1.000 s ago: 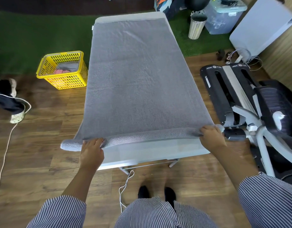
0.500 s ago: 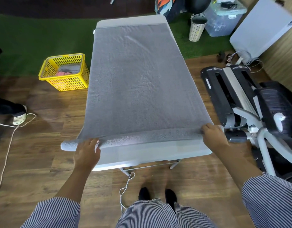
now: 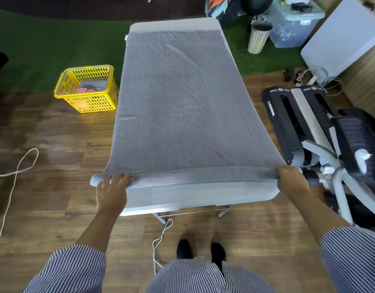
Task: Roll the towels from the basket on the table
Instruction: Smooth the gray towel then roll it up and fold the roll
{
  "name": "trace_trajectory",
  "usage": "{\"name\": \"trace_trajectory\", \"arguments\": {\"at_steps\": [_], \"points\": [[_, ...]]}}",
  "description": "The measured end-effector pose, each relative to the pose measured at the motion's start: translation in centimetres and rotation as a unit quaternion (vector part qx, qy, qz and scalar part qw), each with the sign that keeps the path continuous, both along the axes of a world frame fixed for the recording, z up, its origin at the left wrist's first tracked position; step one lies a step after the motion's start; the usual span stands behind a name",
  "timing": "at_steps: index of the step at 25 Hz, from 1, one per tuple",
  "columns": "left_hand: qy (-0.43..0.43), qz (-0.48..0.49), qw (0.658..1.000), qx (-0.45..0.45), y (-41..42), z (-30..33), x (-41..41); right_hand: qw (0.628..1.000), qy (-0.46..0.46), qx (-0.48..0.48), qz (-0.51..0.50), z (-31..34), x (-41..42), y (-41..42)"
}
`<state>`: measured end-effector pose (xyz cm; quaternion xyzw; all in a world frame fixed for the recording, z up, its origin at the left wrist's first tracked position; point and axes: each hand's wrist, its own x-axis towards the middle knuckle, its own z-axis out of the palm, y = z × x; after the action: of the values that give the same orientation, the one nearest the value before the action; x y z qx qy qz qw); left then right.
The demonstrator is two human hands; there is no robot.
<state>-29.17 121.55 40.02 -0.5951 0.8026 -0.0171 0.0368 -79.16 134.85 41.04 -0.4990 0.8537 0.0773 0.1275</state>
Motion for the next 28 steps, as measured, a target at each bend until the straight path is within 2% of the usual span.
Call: {"name": "trace_trajectory", "arguments": {"at_steps": [5,7,9,12,14,16,19,22,25,28], "points": [[-0.028,-0.015,0.999,-0.028,0.4,0.4,1.3,0.999,-0.03,-0.015,0.015,-0.9,-0.4,0.2],[-0.019,-0.038,0.999,-0.007,0.2,0.7,2.7,0.999,-0.033,-0.009,0.024,-0.9,0.0,0.1],[0.047,-0.056,0.997,0.009,-0.3,0.3,4.0,0.999,-0.025,-0.012,0.034,-0.6,0.5,0.0],[0.185,0.0,0.983,0.012,-0.7,-0.4,5.1,0.999,0.004,-0.03,0.033,-0.1,1.2,-0.1],[0.21,-0.006,0.978,-0.007,-0.5,-0.8,5.3,0.997,0.001,-0.073,0.026,-0.2,1.3,0.5],[0.199,-0.026,0.98,-0.005,-0.1,-0.5,5.2,0.995,-0.016,-0.086,0.039,-0.4,1.2,1.2],[0.195,0.038,0.978,0.058,0.0,0.3,4.8,0.997,-0.027,-0.052,0.054,-1.3,0.9,1.4],[0.171,0.077,0.981,0.045,-0.2,0.6,3.6,0.996,-0.038,-0.064,0.055,-1.6,1.0,1.1],[0.082,0.058,0.995,-0.008,-0.4,0.8,3.5,0.994,-0.031,-0.09,0.045,-0.9,1.3,0.9],[0.018,0.04,0.999,-0.001,-0.4,1.2,4.5,0.995,-0.006,-0.069,0.07,-0.5,1.3,0.8]]}}
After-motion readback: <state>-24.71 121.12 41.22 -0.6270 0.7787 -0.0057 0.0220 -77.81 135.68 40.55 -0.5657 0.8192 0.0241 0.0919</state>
